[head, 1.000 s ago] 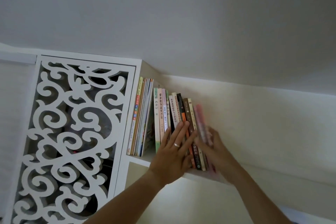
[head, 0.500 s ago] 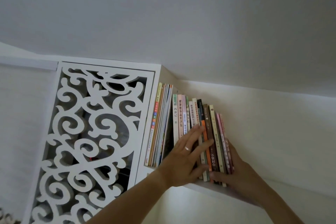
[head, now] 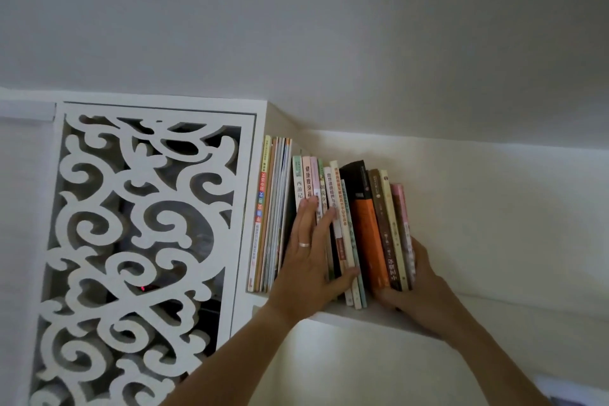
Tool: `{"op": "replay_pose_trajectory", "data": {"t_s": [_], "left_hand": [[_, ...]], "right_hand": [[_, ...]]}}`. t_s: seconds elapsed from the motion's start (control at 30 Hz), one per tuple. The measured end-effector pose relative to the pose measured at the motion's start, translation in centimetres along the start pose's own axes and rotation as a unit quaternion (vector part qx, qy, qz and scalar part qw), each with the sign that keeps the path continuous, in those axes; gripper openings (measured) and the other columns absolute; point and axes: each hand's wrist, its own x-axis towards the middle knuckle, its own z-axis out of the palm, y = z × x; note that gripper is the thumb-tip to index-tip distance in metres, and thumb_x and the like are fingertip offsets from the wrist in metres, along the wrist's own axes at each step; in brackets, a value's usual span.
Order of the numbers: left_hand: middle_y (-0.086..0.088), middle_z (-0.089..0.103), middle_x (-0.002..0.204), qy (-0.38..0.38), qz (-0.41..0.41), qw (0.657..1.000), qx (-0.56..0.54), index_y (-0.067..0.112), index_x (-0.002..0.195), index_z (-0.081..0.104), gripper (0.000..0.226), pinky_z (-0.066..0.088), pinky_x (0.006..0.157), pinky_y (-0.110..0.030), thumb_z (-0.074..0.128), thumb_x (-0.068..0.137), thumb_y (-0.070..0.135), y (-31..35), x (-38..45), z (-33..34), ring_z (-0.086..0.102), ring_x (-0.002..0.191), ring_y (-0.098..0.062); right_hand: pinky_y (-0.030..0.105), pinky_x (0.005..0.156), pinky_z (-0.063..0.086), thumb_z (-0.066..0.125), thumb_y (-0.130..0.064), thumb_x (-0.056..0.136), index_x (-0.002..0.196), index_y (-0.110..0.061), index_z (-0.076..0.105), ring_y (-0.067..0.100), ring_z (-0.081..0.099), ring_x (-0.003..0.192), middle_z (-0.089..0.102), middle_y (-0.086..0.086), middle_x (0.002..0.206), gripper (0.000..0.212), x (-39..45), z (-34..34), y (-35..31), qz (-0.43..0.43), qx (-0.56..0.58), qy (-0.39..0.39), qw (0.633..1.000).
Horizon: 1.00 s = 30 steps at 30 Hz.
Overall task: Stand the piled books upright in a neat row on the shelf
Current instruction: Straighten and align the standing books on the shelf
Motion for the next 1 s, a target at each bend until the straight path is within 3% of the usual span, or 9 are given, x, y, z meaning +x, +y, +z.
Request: {"op": "replay_pose_trajectory", "data": {"t_s": [0.27,0.33,0.43,0.5,0.67,0.77,0.87,0.93,1.0], "left_hand": [[-0.017,-0.001,0.173,-0.006,0.017,0.999,0.039,0.024,0.162,0.034,0.082,0.015,0.127,-0.059,0.068,0.094,0.055,0.1,-0.3,0.1,-0.003,0.161,-0.038],[-0.018,0.008,0.172,-0.002,0.013,0.997,0.079,0.025,0.161,0.036,0.081,0.016,0.127,-0.057,0.066,0.093,0.057,0.4,-0.2,0.1,0.003,0.160,-0.037],[-0.016,0.033,0.161,0.040,-0.026,0.987,0.151,0.026,0.158,0.039,0.070,0.032,0.119,-0.055,0.055,0.097,0.056,1.8,2.4,-0.7,0.029,0.151,-0.033],[-0.016,0.038,0.156,0.060,-0.053,0.978,0.195,0.024,0.160,0.036,0.067,0.035,0.116,-0.053,0.046,0.101,0.055,3.0,5.4,-1.4,0.036,0.145,-0.032],[-0.021,0.036,0.157,-0.028,-0.076,0.955,0.285,0.010,0.143,0.048,0.060,0.033,0.120,-0.054,0.059,0.095,0.044,5.0,8.8,-1.6,0.036,0.147,-0.039],[-0.018,0.046,0.146,0.029,-0.115,0.972,0.203,0.017,0.129,0.053,0.044,0.046,0.109,-0.053,0.068,0.089,0.029,6.1,8.3,-1.5,0.045,0.136,-0.037],[-0.002,0.052,0.127,0.067,-0.159,0.985,-0.013,0.024,0.132,0.045,0.038,0.060,0.089,-0.037,0.062,0.098,0.017,6.9,6.8,-1.7,0.059,0.105,-0.012],[0.002,0.065,0.112,0.067,-0.231,0.951,-0.195,0.029,0.137,0.035,0.049,0.064,0.071,-0.030,0.061,0.101,0.011,7.3,6.1,-2.0,0.070,0.085,-0.010],[-0.002,0.072,0.096,0.077,-0.273,0.927,-0.247,0.025,0.133,0.034,0.049,0.062,0.058,-0.026,0.064,0.099,0.007,7.6,6.0,-2.4,0.073,0.071,-0.011]], "right_hand": [[0.021,0.080,0.055,0.084,-0.050,0.074,0.156,-0.048,-0.001,0.004,0.065,0.090,0.056,-0.016,0.122,0.118,0.2,1.1,-0.2,-0.033,-0.101,0.026,0.994],[0.024,0.083,0.056,0.082,-0.047,0.077,0.156,-0.046,0.002,0.005,0.065,0.093,0.057,-0.014,0.125,0.113,0.1,1.0,-0.4,-0.035,-0.088,0.036,0.995],[0.032,0.091,0.056,0.082,-0.043,0.081,0.157,-0.041,0.006,0.012,0.065,0.102,0.058,-0.008,0.128,0.107,-0.1,0.6,-0.7,-0.019,-0.063,0.038,0.997],[0.034,0.093,0.055,0.081,-0.040,0.082,0.157,-0.039,0.008,0.016,0.065,0.104,0.059,-0.005,0.127,0.104,-0.3,0.4,-0.9,0.000,-0.056,0.035,0.998],[0.034,0.093,0.055,0.080,-0.042,0.082,0.155,-0.034,0.017,0.016,0.065,0.104,0.062,-0.002,0.130,0.097,-0.5,0.3,-0.9,0.018,-0.063,0.027,0.997],[0.030,0.094,0.053,0.080,-0.047,0.081,0.154,-0.035,0.017,0.013,0.062,0.106,0.061,-0.008,0.129,0.098,-0.7,0.4,-1.1,0.003,-0.075,0.001,0.997],[0.025,0.095,0.052,0.074,-0.061,0.081,0.155,-0.039,0.008,0.007,0.060,0.111,0.056,-0.020,0.128,0.101,-0.8,0.6,-1.4,-0.041,-0.097,-0.032,0.994],[0.018,0.090,0.050,0.067,-0.064,0.084,0.155,-0.041,0.004,0.004,0.059,0.110,0.053,-0.024,0.127,0.097,-0.8,0.7,-1.6,-0.054,-0.097,-0.045,0.993],[0.020,0.092,0.050,0.058,-0.063,0.090,0.155,-0.040,0.004,0.005,0.059,0.112,0.053,-0.021,0.131,0.089,-0.8,0.7,-1.8,-0.052,-0.089,-0.049,0.993]]}}
